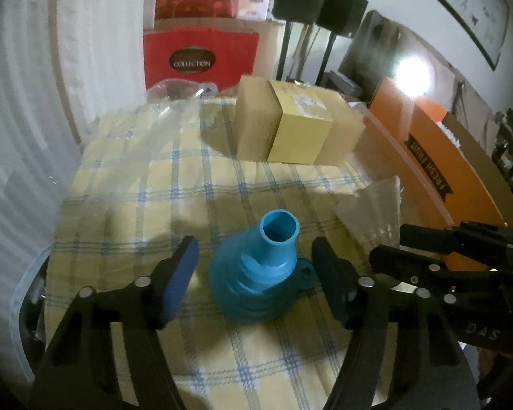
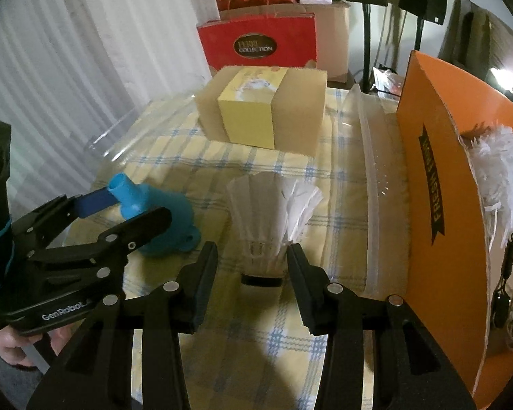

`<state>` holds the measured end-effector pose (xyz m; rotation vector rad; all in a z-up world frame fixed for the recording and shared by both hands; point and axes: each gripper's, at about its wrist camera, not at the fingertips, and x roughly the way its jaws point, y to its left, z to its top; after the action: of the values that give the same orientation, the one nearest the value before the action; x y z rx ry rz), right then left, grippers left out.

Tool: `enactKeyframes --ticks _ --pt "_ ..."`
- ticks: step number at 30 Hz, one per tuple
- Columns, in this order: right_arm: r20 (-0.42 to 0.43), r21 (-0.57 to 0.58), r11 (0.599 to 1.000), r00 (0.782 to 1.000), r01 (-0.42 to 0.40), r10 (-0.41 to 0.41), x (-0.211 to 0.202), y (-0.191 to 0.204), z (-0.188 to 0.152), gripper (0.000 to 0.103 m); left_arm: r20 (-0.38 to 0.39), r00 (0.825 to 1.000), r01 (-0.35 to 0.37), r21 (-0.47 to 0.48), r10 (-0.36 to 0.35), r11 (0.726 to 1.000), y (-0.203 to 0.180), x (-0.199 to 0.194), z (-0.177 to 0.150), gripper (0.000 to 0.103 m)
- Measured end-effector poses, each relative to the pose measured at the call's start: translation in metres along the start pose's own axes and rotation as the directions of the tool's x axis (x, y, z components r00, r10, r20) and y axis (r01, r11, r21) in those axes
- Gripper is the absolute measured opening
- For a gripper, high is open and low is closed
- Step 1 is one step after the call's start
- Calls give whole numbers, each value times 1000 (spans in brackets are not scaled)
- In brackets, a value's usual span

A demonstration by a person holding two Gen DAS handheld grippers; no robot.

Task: Organize objects
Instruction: 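Close the left tool on the blue funnel while the right tool grasps the white shuttlecock, then lift and carry the funnel and shuttlecock in both tools over the orange box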

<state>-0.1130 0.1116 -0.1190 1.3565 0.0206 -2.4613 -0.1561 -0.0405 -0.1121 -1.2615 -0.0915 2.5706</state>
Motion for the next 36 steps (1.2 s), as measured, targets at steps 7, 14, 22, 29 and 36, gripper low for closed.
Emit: enactKeyframes --ticks 7,14,22,29,36 --pt "-12 -29 999 1000 27 -27 7 -1 0 39 -5 1000 -5 3 5 1000 0 7 -4 45" --pt "-6 -21 1000 1000 3 -3 9 -3 -2 31 0 1000 13 -3 -13 1000 -1 -1 -4 40" --pt "22 9 998 998 -67 67 -9 -3 -1 30 8 999 31 -16 -31 999 -6 -17 -5 39" --pt "75 37 992 990 -121 118 -43 -7 0 30 48 997 62 25 -63 998 -30 -46 6 39" --pt "144 47 990 982 -133 126 -87 -16 0 30 68 989 124 53 -128 991 -62 -65 17 39"
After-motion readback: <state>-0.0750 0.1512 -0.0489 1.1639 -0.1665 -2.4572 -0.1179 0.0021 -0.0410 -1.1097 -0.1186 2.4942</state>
